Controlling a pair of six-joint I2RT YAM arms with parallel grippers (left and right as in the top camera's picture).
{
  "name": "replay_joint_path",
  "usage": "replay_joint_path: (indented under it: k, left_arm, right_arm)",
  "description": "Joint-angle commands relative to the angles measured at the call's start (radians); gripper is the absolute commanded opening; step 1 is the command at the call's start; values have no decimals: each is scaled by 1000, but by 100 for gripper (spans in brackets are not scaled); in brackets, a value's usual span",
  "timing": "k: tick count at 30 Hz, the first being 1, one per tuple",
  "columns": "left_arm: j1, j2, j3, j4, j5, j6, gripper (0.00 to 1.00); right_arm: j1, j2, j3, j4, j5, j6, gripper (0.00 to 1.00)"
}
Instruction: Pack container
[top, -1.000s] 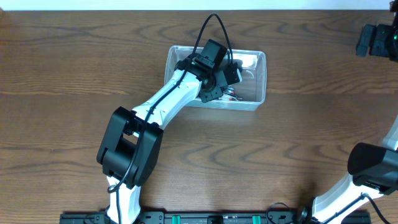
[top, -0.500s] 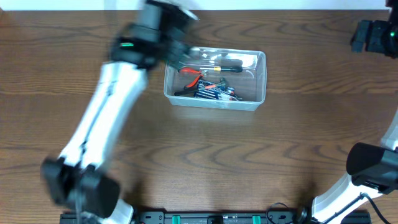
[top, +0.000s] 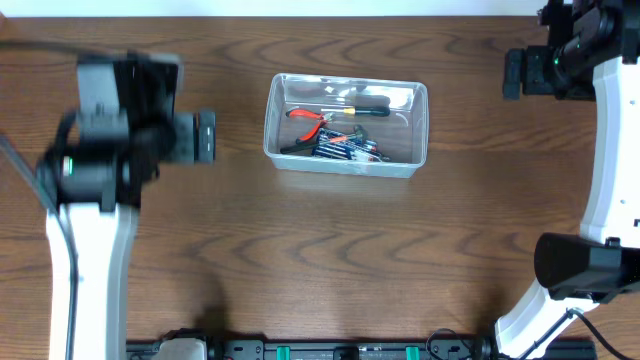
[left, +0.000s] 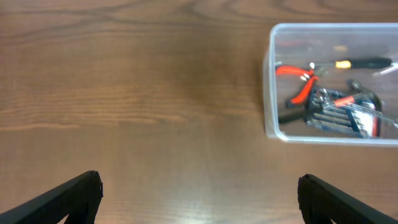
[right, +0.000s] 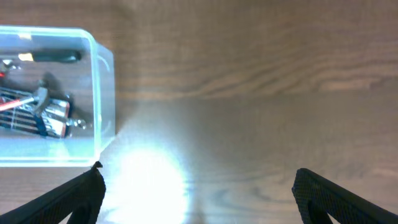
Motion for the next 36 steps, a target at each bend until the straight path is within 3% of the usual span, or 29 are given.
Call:
replay_joint_path:
  k: [1,7,15,21,29,36]
  left_arm:
    - [-1,-173,-166,45,23,-32,98]
    - [-1,-496,-497,168,66,-137,98]
    - [-1,-798,-734,217,160,-180,99]
    - [-1,-817,-751,212,159,-181,99]
    - [-1,-804,-751,205,159,-180,98]
    - [-1,-804,-751,205,159,-180,98]
  right_arm:
    - [31,-119,-10,-13,18,41,97]
    - [130,-399,-261,96,37,80,99]
    - [330,-898,-1089,524,120,169,99]
    - [349,-1120,-1523,796,164,167,99]
    - [349,-1130,-1743,806,159,167,99]
    - [349,-1091,-1808,798,160,167,99]
